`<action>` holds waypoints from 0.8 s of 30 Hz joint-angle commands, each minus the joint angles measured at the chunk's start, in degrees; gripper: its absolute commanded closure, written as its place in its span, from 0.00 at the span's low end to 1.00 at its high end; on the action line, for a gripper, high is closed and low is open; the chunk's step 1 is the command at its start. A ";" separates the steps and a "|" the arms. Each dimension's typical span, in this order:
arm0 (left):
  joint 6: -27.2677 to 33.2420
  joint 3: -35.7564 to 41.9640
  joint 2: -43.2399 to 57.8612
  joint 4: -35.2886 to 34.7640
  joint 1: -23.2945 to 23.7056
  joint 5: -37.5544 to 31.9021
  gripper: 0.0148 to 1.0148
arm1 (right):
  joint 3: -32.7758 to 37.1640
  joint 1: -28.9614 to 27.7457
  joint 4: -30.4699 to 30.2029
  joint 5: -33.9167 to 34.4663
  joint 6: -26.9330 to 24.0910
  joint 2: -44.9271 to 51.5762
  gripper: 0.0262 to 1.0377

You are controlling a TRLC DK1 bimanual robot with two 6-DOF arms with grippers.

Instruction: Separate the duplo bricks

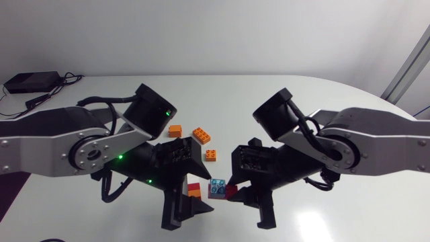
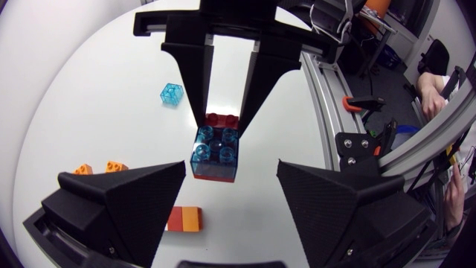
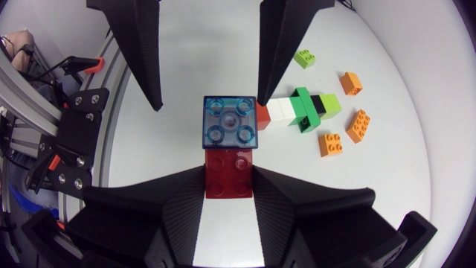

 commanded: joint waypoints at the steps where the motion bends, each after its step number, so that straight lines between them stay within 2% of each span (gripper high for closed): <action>1: 1.07 2.54 1.38 -0.41 -0.73 0.71 0.16 | -0.65 0.84 -0.12 -0.61 1.23 -1.02 0.87; 9: 0.72 3.42 1.82 -0.24 -1.79 0.80 0.17 | -1.09 1.89 0.32 -0.61 1.67 -1.37 0.87; 14: 0.81 3.33 2.09 -0.06 -1.96 0.89 0.44 | -1.27 2.33 0.41 -0.52 2.02 -2.08 0.87; 15: 0.81 3.24 2.17 -0.06 -1.96 0.98 0.46 | -1.18 2.33 0.41 -0.52 2.02 -2.08 0.87; 24: 0.98 2.80 2.70 -0.06 -1.87 0.98 0.47 | -1.53 3.12 0.50 -0.52 2.55 -2.61 0.87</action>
